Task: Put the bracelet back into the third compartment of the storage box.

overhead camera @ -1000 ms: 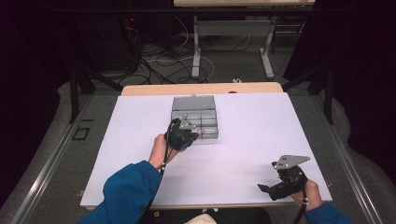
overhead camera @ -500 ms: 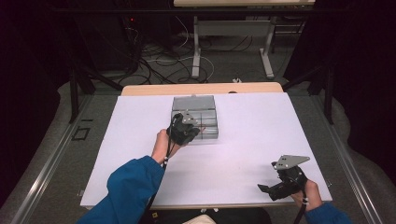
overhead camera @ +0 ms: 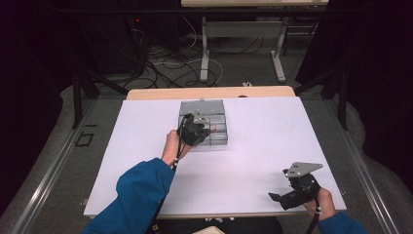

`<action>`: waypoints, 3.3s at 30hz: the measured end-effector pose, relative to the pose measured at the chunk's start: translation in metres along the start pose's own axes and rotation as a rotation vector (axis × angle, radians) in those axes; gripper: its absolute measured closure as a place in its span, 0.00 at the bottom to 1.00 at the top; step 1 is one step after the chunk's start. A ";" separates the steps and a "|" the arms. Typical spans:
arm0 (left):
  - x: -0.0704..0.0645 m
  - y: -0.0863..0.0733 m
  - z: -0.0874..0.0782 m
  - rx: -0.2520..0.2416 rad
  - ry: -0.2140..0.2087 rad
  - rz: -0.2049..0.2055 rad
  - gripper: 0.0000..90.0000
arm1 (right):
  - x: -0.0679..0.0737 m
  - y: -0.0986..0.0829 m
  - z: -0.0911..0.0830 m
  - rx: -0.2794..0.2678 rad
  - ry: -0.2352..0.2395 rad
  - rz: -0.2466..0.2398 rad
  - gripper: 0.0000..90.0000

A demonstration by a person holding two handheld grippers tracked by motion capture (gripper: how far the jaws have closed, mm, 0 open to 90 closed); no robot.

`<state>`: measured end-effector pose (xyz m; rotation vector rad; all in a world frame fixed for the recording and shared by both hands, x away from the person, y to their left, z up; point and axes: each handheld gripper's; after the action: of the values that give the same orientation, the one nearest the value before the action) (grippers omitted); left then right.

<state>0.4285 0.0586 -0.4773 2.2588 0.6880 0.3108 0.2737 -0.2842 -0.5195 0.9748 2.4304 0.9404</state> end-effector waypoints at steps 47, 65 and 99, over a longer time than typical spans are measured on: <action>0.039 0.026 0.037 0.025 0.066 -0.069 0.99 | 0.000 0.000 0.002 -0.005 0.000 -0.007 0.03; 0.038 0.031 0.055 0.051 0.068 -0.074 0.99 | 0.000 0.001 0.002 0.002 0.002 -0.008 0.03; 0.039 0.031 0.082 0.111 0.075 -0.069 0.99 | -0.001 0.001 0.002 0.003 -0.001 -0.011 0.03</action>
<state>0.5065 0.0147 -0.5113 2.3320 0.8397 0.3323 0.2756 -0.2832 -0.5207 0.9612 2.4341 0.9327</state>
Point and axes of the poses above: each handheld gripper's, and its own axes: z roughly forward along the jaws, y roughly out of its top, x roughly to its left, and after that the axes turned 6 degrees about -y, right-handed
